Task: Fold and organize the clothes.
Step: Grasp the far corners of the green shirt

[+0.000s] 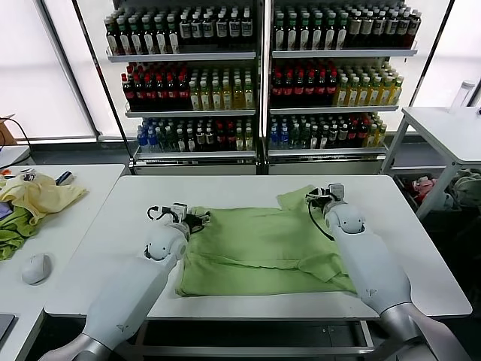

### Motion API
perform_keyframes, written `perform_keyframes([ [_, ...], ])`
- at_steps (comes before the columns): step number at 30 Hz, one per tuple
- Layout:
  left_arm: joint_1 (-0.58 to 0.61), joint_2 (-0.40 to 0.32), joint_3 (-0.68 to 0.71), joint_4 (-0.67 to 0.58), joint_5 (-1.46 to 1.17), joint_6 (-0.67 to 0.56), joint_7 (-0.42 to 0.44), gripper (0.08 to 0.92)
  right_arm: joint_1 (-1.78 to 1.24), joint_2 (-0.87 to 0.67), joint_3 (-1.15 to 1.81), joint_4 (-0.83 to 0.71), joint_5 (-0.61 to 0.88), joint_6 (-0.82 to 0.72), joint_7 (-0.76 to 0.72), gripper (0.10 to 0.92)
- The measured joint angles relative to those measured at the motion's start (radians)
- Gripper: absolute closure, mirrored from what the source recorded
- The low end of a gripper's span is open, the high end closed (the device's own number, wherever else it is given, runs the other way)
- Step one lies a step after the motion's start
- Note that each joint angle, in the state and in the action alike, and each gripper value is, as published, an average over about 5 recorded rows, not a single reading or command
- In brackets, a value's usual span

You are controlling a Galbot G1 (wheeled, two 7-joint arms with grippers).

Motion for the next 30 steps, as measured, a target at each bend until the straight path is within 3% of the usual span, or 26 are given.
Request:
perform_keyframes([
  [22, 0.057, 0.031, -0.017, -0.057, -0.098, -0.023, 0.040, 0.822, -0.036, -0.013, -0.004, 0.028, 0.036, -0.006, -0.048, 0.857],
  [25, 0.068, 0.040, -0.023, -0.072, -0.108, -0.035, 0.043, 0.874, -0.047, -0.021, 0.000, 0.055, 0.045, -0.001, -0.048, 0.903],
  [30, 0.089, 0.060, -0.035, -0.113, -0.122, -0.050, 0.043, 0.888, -0.067, -0.038, 0.014, 0.113, 0.064, 0.006, -0.042, 0.908],
])
